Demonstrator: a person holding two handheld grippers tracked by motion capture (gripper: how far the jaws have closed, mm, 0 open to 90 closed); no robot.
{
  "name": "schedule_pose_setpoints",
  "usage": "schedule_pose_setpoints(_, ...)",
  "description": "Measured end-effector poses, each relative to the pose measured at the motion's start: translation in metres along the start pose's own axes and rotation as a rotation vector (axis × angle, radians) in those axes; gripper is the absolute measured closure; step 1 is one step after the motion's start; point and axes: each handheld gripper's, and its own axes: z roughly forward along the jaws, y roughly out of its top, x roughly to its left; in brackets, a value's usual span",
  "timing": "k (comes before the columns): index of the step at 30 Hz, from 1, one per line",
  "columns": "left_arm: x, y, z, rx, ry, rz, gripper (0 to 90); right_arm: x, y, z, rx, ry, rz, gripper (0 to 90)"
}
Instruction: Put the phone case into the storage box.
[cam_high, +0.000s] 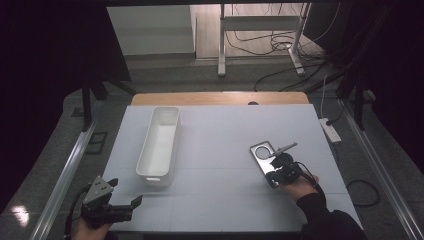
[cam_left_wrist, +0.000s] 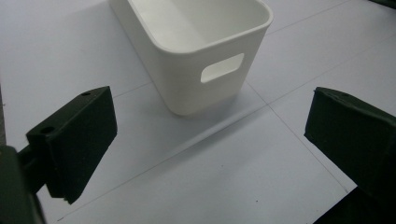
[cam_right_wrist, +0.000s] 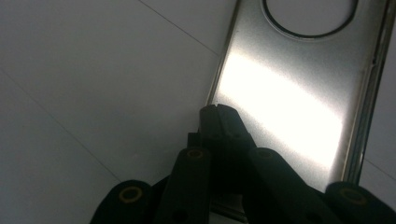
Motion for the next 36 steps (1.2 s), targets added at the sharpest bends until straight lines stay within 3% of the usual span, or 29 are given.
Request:
schedule_pose_setpoints(9, 0.0, 0.0, 0.0, 0.0, -0.001, 0.0, 3.1, 0.009, 0.007, 0.005, -0.005, 0.028, -0.007, 89.7)
schedule_pose_setpoints(16, 0.0, 0.0, 0.0, -0.002, -0.004, -0.002, 3.1, 0.006, 0.007, -0.001, -0.039, 0.021, -0.003, 86.2)
schedule_pose_setpoints(24, 0.0, 0.0, 0.0, -0.003, -0.004, -0.003, 3.1, 0.003, 0.007, -0.011, -0.096, 0.002, 0.001, 71.1)
schedule_pose_setpoints(36, 0.0, 0.0, 0.0, -0.003, -0.006, -0.003, 3.1, -0.004, 0.011, -0.021, -0.133, -0.051, 0.025, 33.2)
